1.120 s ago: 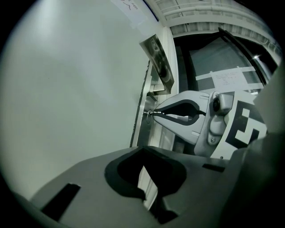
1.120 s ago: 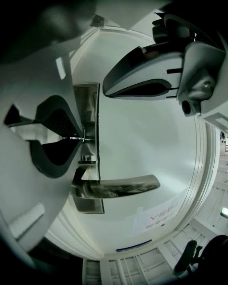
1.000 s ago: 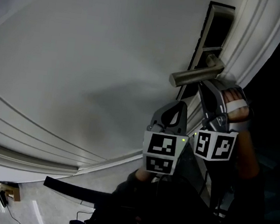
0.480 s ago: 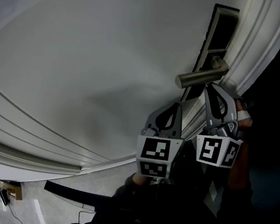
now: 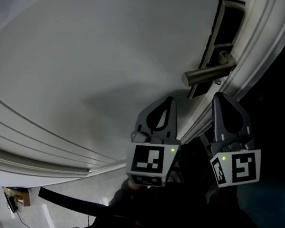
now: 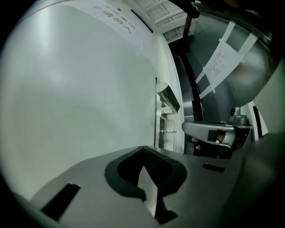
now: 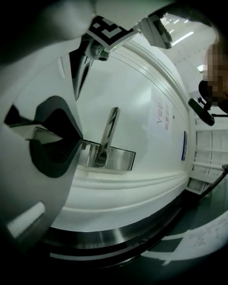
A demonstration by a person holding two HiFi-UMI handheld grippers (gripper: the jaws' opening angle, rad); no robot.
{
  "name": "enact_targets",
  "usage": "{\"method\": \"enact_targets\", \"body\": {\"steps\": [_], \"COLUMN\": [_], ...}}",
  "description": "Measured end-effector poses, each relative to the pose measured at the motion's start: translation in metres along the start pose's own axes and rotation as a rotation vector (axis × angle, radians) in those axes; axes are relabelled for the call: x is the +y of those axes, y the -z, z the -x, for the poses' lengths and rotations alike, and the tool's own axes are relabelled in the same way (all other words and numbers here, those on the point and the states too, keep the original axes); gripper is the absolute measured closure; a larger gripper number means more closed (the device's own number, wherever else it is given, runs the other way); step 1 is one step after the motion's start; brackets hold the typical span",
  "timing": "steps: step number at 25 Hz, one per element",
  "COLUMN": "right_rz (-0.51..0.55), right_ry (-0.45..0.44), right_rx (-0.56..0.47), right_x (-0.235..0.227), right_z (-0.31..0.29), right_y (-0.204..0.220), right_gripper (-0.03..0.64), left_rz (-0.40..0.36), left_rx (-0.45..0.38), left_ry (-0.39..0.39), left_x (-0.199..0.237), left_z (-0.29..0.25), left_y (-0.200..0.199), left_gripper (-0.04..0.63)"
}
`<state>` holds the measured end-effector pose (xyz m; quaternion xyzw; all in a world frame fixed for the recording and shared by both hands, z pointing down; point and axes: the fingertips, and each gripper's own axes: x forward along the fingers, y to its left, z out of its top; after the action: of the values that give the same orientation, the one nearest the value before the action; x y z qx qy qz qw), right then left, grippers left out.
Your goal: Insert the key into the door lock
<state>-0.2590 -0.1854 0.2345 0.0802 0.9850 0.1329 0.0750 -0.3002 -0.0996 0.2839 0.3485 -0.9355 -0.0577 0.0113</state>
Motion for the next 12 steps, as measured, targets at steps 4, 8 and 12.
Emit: {"method": "enact_targets", "body": {"steps": [4,8,12], "right_rz": [-0.019,0.01,0.019], "right_ry": [0.003,-0.012,-0.003], "right_rx": [-0.023,-0.027,-0.013], "right_x": [0.022,0.041,0.047], "right_z": [-0.008,-0.01,-0.01], "right_y": [-0.016,-0.025,-0.024], "right_gripper": [0.617,0.617,0.617], "left_rz": [-0.013,-0.017,-0.007], "left_rx": [-0.07,-0.068,-0.068], "left_ry": [0.008,0.024,0.038], "left_x": [0.008,0.009,0.01], "left_z": [0.012,0.014,0.016], "left_y": [-0.025,-0.023,-0.021], "left_gripper": [0.595,0.595,0.595]}}
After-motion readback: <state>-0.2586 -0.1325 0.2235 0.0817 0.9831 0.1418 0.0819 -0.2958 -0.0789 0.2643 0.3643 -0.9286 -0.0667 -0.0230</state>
